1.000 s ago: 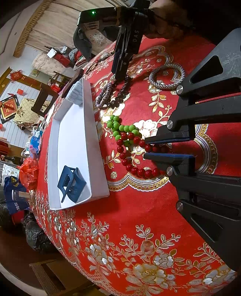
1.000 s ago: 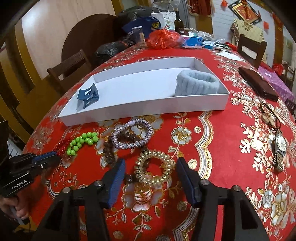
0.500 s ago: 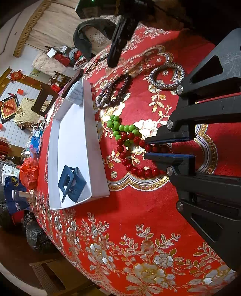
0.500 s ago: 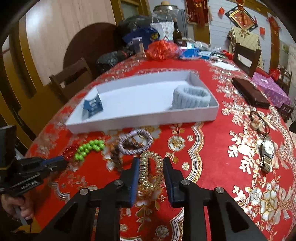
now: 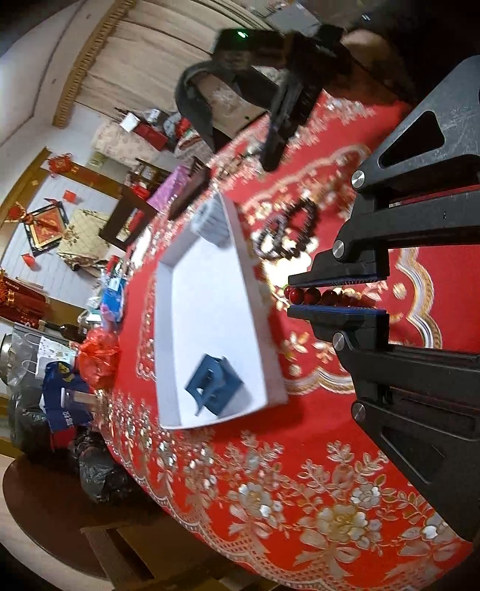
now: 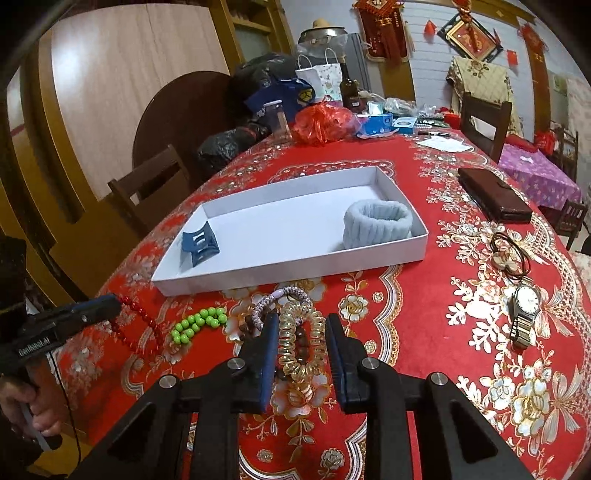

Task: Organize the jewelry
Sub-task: 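Lift the red bracelet with the left tool while the right tool carries the hair tie, then release the red bracelet into the box with the left tool while the right tool releases the hair tie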

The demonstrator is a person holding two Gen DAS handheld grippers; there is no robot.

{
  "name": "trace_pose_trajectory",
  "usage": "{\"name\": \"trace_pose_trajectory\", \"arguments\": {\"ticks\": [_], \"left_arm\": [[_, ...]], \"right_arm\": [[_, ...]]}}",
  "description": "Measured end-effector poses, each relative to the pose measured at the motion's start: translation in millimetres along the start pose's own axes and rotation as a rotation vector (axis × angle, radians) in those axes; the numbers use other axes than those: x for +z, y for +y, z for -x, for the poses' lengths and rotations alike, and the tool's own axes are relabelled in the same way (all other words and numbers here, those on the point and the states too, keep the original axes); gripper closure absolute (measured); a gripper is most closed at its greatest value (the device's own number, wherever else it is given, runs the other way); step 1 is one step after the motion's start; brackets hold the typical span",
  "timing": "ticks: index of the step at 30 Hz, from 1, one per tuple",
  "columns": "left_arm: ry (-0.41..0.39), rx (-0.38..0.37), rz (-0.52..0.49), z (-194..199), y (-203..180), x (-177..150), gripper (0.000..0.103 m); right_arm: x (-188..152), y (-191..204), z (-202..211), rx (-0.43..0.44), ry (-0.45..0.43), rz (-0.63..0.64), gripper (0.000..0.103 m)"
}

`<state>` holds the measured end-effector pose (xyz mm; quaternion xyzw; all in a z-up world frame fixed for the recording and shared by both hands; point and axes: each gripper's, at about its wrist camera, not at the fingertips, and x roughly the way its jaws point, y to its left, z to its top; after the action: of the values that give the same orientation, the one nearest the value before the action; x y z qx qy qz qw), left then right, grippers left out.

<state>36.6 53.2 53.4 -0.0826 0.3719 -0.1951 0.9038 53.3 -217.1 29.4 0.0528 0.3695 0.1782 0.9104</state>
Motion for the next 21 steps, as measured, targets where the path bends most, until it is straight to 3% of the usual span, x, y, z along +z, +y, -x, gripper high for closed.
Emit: {"name": "trace_pose_trajectory", "arguments": {"ticks": [14,21], "left_arm": [[-0.072,0.029,-0.032,-8.4,-12.4,62.4,0.095],[-0.06,0.048,-0.013,-28.2,-12.1,83.4,0.095]], "right_arm": [[48.7,-9.1,-24.1,0.01,0.052,0.001,0.079],[70.8,-6.1,-38.4,0.03,0.074,0.041,0.079]]}}
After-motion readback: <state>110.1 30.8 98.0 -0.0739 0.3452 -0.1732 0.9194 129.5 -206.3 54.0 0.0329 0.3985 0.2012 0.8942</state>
